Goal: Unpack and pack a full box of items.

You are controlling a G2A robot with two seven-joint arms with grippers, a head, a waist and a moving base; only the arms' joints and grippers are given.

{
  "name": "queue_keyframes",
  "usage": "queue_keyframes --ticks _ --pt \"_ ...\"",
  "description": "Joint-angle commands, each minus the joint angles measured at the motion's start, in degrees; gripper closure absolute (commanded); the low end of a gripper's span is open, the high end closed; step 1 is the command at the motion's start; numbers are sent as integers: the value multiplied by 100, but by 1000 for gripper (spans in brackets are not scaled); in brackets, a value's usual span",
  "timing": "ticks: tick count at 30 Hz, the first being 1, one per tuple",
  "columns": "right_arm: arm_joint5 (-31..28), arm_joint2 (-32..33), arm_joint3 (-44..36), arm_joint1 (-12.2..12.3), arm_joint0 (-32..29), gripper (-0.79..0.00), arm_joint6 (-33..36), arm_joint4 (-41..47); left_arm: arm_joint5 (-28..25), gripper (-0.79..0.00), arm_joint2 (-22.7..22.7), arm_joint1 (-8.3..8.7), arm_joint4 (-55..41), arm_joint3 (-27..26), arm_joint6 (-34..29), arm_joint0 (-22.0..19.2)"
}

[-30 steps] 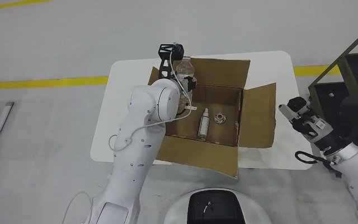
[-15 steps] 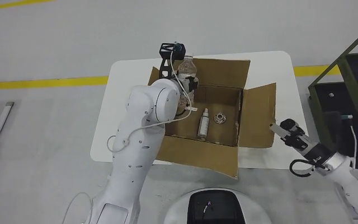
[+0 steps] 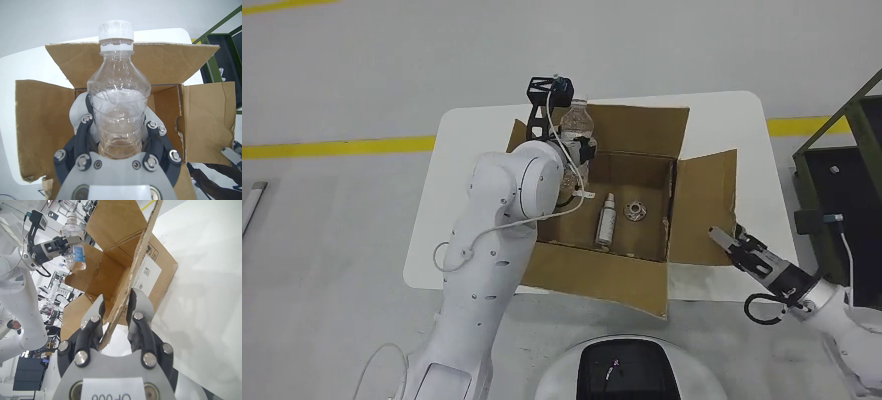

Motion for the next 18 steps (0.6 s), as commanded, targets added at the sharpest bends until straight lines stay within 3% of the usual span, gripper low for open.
queue_keyframes --ticks 1,11,18 --pt "-18 72 29 8 32 0 28 -32 0 0 0 0 0 0 0 0" --pt "-489 423 385 115 614 0 715 -484 -91 0 -83 16 -9 -98 208 106" --pt "-711 411 624 170 1153 0 960 -567 -200 0 -353 71 137 -444 -67 121"
